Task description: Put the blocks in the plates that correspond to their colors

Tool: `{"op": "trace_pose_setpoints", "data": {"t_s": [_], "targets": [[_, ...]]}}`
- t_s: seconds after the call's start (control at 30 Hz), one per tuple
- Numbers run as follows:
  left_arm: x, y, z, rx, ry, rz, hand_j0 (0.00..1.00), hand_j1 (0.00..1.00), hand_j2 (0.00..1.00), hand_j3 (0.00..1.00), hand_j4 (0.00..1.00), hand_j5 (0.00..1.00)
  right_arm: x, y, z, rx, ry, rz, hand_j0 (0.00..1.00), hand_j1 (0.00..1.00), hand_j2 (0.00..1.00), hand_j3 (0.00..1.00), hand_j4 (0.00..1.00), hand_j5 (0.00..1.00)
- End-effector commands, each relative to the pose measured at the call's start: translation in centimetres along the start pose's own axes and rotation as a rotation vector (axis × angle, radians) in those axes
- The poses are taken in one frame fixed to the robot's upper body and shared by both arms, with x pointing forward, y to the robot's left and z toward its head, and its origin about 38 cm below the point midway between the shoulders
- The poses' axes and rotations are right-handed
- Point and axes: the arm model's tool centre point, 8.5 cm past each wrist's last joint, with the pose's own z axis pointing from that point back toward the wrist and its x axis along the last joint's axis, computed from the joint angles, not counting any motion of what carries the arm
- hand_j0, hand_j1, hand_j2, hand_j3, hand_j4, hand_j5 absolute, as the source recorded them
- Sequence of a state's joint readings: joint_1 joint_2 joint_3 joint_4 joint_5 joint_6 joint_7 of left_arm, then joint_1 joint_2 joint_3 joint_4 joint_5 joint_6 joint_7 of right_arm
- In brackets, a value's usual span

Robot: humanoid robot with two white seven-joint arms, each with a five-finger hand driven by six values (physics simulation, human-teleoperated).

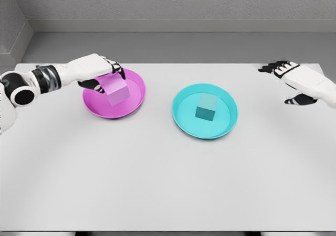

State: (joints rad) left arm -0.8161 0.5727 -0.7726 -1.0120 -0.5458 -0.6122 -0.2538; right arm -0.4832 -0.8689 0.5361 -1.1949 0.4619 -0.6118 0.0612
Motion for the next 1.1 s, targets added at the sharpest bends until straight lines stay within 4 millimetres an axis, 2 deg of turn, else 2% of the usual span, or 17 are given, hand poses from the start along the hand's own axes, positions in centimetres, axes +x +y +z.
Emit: {"op": "trace_pose_setpoints", "data": {"t_s": [0.0,0.03,0.1,0.13,0.17,0.27,0.33,0.5,0.7,0.83,0.9,0.93,1.07], "targets": [[-0.3,-0.4,-0.2,0.001,0.01,0.022,0.56,0.56,0.56,0.56,0.56,0.56,-0.8,-4.6,1.0,-0.149,0.027,0.024,1.0,1.0,1.0,1.0,1.0,1.0],[-0.4,-0.5,-0.1,-0.002,0.015,0.025,0.59,0.59,0.59,0.59,0.59,0.59,-1.0,-4.7,1.3,-0.158,0.036,0.022,1.0,1.0,1.0,1.0,1.0,1.0],[-0.5,-0.5,0.0,0.003,0.018,0.028,0.73,0.73,0.73,0.73,0.73,0.73,-1.1,-4.5,1.5,-0.155,0.039,0.018,1.0,1.0,1.0,1.0,1.0,1.0],[-0.5,-0.2,-0.1,0.014,0.016,0.026,0.91,0.91,0.91,0.91,0.91,0.91,-1.0,-4.2,1.5,-0.15,0.039,0.015,1.0,1.0,1.0,1.0,1.0,1.0],[-0.3,-0.1,-0.3,0.028,0.01,0.038,1.0,1.0,1.0,1.0,1.0,1.0,-0.7,-4.0,1.5,-0.148,0.032,0.012,1.0,1.0,1.0,1.0,1.0,1.0],[-0.3,-0.1,-0.3,0.031,0.01,0.041,1.0,1.0,1.0,1.0,1.0,1.0,-0.2,-1.8,1.6,-0.116,0.027,-0.018,1.0,1.0,1.0,1.0,1.0,1.0],[-0.5,0.2,-0.2,0.043,0.016,0.044,1.0,1.0,1.0,1.0,1.0,1.0,-0.2,-1.5,1.6,-0.11,0.026,-0.022,1.0,1.0,1.0,1.0,1.0,1.0],[-0.9,0.7,0.2,0.062,0.028,0.05,1.0,1.0,1.0,1.0,1.0,1.0,-0.1,-1.4,1.4,-0.109,0.024,-0.026,1.0,1.0,1.0,1.0,1.0,1.0],[-0.7,0.3,0.4,0.064,0.02,0.064,1.0,1.0,1.0,1.0,1.0,1.0,-0.1,-1.3,1.5,-0.107,0.025,-0.027,1.0,1.0,1.0,1.0,1.0,1.0],[-0.6,1.0,0.8,0.086,0.01,0.07,1.0,1.0,1.0,1.0,1.0,1.0,-0.1,-1.2,1.6,-0.106,0.028,-0.03,1.0,1.0,1.0,1.0,1.0,1.0],[-2.7,1.2,3.8,0.091,0.061,0.098,1.0,1.0,1.0,1.0,1.0,1.0,-0.6,-1.2,2.3,-0.118,0.048,-0.036,1.0,1.0,1.0,1.0,1.0,1.0],[-3.3,1.0,4.6,0.093,0.076,0.115,1.0,1.0,1.0,1.0,1.0,1.0,-0.7,-1.2,2.5,-0.122,0.056,-0.037,1.0,1.0,1.0,1.0,1.0,1.0],[-6.8,-0.5,10.8,0.09,0.21,0.153,1.0,1.0,1.0,1.0,1.0,1.0,-0.6,-1.2,2.7,-0.131,0.057,-0.041,1.0,1.0,1.0,1.0,1.0,1.0]]}}
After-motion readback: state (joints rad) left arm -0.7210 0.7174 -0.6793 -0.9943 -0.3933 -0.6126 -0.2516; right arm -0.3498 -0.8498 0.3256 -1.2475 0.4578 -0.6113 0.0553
